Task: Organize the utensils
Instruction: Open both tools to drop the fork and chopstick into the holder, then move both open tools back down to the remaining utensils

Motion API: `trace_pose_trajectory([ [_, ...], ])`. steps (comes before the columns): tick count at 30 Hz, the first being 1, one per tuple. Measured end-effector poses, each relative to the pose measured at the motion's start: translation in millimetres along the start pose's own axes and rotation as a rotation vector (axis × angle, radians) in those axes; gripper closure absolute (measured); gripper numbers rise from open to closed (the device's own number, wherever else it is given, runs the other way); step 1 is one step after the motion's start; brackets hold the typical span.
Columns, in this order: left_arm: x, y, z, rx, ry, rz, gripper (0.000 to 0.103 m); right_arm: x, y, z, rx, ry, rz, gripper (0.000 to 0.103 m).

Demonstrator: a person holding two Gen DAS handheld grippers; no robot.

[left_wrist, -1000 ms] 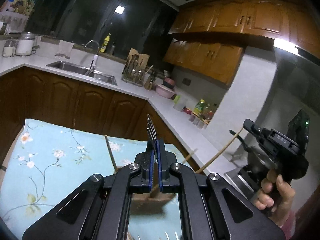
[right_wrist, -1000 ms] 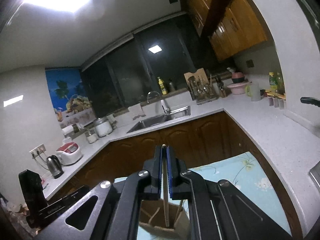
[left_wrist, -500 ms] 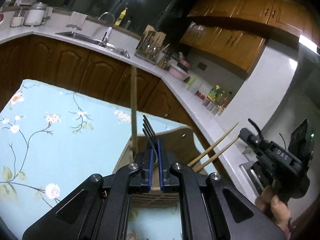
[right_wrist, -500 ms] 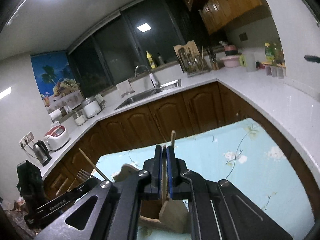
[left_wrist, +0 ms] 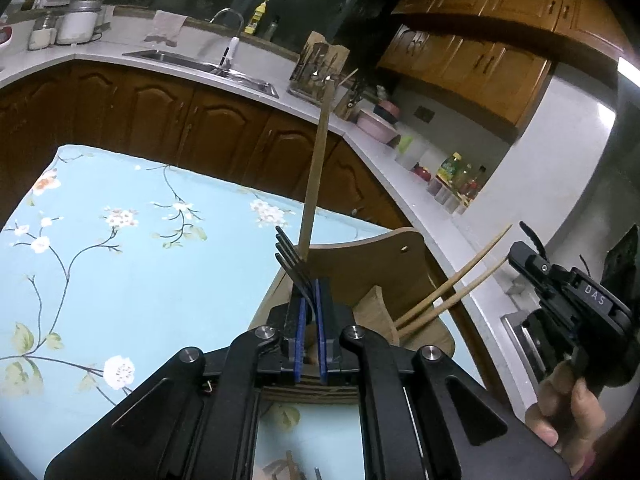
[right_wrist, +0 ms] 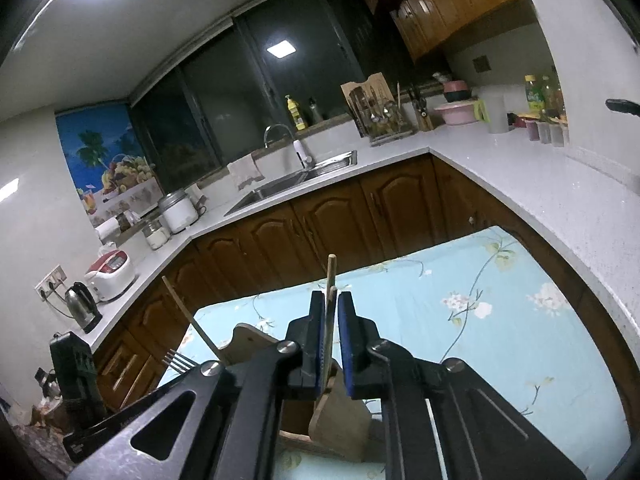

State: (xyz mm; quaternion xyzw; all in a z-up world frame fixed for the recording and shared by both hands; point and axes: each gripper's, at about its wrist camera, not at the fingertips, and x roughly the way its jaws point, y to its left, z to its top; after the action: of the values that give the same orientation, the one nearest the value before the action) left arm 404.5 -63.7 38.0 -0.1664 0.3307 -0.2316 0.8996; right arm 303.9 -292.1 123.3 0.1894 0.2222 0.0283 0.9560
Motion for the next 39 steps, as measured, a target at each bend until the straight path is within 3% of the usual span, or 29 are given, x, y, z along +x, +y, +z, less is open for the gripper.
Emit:
trace_pose_trajectory([
  [1, -1.0, -0.4, 1.4, -0.003, 0.003, 0.007, 0.094, 0.2, -0.6, -0.7, 0.002, 0.003, -0.002, 0.088],
  [2, -3.4, -0.6, 1.9, -0.009, 0.006, 0.009, 0.083, -1.0, -1.4, -2.0, 0.008, 0.003, -0.002, 0.085],
  [3, -7.6, -1.1, 2.5, -0.020, 0.006, 0.009, 0.076, -3.7, -3.3, -1.5, 0.020, 0.000, 0.008, 0.063],
  [4, -16.2, -1.1, 2.3, -0.038, -0.007, 0.007, 0.057, -7.3, -5.3, -1.9, 0.034, -0.008, 0.026, 0.037],
  [5, -24.2, -1.2, 1.9, -0.048, -0.026, 0.000, 0.044, -12.7, -6.9, -1.7, 0.045, -0.026, 0.044, 0.031],
  [8, -49.2, -2.9, 0.5, -0.057, -0.075, -0.001, 0.031, -36.8, -8.0, -1.5, 0.053, -0.101, 0.046, 0.021],
  [13, -94.7, -1.0, -10.3, -0.074, -0.129, 0.053, 0.010, -72.7, -11.8, -4.9, 0.086, -0.150, 0.065, 0.001],
  [18, -133.1, 4.0, -38.4, -0.070, -0.151, 0.131, 0.007, -107.4, -11.9, -25.9, 0.065, -0.158, 0.054, 0.000],
  [28, -180.0, 9.8, -103.9, -0.045, -0.096, 0.171, 0.007, -151.6, -23.1, -85.3, 0.072, -0.067, -0.006, 0.000],
  [39, -184.0, 19.7, -159.1, -0.070, 0.014, 0.213, 0.007, -170.1, -38.5, -151.9, 0.106, 0.051, -0.068, 0.000],
])
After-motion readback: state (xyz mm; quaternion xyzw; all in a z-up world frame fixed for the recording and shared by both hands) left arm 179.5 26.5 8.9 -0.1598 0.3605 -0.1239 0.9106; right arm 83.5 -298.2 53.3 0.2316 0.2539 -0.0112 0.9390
